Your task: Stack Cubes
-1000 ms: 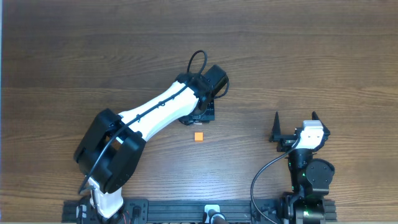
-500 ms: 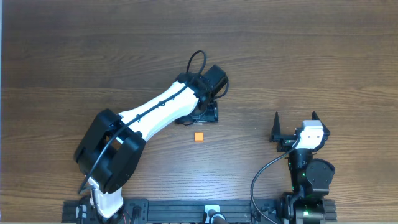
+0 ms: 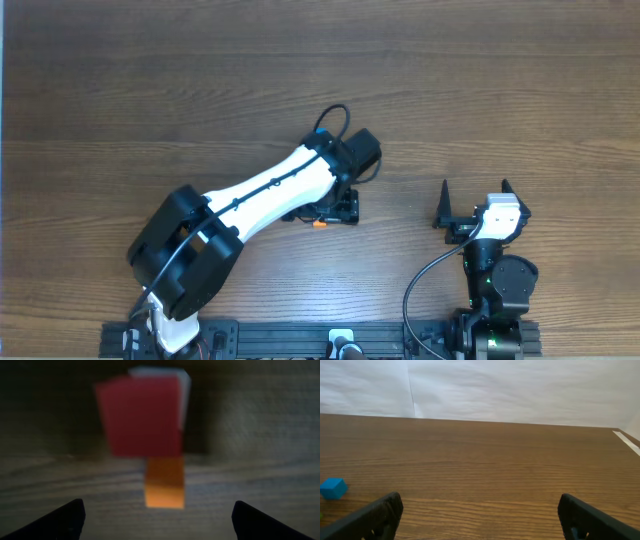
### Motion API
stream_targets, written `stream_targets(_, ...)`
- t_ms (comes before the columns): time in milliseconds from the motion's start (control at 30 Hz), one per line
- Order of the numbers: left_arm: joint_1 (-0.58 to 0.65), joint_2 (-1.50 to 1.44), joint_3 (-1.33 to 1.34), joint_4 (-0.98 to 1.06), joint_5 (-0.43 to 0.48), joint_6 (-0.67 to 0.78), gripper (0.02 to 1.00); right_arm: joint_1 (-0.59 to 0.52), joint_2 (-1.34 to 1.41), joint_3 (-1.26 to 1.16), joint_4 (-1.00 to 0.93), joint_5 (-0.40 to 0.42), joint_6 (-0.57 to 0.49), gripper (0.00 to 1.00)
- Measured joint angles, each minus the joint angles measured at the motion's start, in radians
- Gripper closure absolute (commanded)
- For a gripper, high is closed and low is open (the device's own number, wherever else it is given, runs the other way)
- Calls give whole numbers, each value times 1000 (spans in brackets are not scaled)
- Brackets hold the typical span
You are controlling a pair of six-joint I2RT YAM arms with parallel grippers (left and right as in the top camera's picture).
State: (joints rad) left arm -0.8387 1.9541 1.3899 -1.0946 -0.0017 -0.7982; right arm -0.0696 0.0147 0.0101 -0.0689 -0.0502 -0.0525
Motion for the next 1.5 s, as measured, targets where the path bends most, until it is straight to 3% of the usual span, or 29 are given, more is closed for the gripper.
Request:
stream_targets(167,-18,0,-3,7,28,-23,77,0,0,0,0,0,0,9)
stream_targets(433,-18,-3,-76,91,55,-58,165,0,0,0,0,0,0,9)
stream_targets(700,-11,-3,-103,112,58,-62,362,0,0,0,0,0,0,7)
stream_targets(867,-2,-3,-104,114,51,-63,608,0,0,0,0,0,0,7)
stream_targets(1167,0,-3,-105,116,46,-66,671,0,0,0,0,0,0,7)
stream_targets(1500,0,-5,-105,116,38,-66,923,0,0,0,0,0,0,7)
